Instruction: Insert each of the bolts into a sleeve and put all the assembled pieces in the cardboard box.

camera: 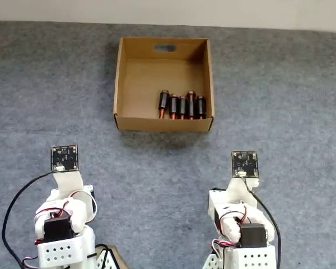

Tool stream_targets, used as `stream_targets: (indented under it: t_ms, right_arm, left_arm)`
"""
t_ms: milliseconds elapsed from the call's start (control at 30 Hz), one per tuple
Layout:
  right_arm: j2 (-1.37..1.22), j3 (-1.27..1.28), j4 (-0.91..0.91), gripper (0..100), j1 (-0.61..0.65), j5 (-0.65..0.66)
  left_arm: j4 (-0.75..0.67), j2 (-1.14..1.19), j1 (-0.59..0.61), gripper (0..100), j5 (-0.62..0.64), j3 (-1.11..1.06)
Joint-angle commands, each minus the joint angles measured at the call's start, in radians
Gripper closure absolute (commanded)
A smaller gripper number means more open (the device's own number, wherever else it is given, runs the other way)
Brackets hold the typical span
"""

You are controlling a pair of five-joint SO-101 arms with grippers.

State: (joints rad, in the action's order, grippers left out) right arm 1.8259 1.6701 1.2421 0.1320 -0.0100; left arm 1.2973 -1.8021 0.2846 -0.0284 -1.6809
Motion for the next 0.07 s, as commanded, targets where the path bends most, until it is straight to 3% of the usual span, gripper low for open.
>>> stream_targets:
  t_ms: [0, 33]
  right_arm:
    - [0.01, 0.136, 0.005, 99.0, -0.004, 0.006]
    - [0.01, 0.136, 0.005, 99.0, -0.004, 0.006]
  left_arm:
    - [0.003, -0.01, -0.018, 99, -0.003, -0.016]
    - [0.003, -0.01, -0.018, 99, -0.003, -0.016]
